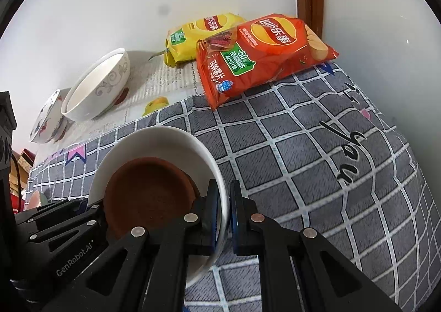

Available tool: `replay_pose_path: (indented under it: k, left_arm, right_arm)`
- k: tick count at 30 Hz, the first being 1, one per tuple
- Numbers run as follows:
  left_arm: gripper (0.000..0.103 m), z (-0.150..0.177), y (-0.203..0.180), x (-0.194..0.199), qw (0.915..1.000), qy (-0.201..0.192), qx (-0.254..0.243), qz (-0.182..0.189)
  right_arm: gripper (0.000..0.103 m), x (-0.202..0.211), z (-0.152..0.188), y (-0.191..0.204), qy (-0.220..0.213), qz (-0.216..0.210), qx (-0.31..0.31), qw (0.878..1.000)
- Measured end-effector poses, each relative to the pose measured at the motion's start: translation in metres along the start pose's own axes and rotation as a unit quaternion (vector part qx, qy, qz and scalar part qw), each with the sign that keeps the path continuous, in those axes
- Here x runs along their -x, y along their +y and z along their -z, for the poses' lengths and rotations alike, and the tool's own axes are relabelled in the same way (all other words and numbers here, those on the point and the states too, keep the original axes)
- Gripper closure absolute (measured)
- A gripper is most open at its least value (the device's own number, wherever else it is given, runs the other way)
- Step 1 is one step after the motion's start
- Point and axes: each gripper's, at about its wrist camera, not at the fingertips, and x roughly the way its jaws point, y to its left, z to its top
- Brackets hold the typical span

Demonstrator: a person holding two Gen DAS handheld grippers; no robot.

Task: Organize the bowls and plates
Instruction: 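Lift the white bowl with both grippers and carry it toward the plate stack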

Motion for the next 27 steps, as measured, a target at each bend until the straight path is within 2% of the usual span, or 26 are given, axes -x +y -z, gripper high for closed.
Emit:
replay_pose_path:
  k: [16, 27]
  left_arm:
    - [0.093, 0.018, 0.01, 0.054, 0.9996, -0.024, 0.003, -0.015]
    - [0.093, 0.029, 0.035, 0.084, 0.9989, -0.038, 0.014, -0.024]
  right_arm:
    - [0.095, 0.049, 0.016, 0.029, -0.024, -0.012, 0.001, 1.0]
    - [0.095, 0.066, 0.023, 0.061, -0.034, -0.023, 0.013, 0.999]
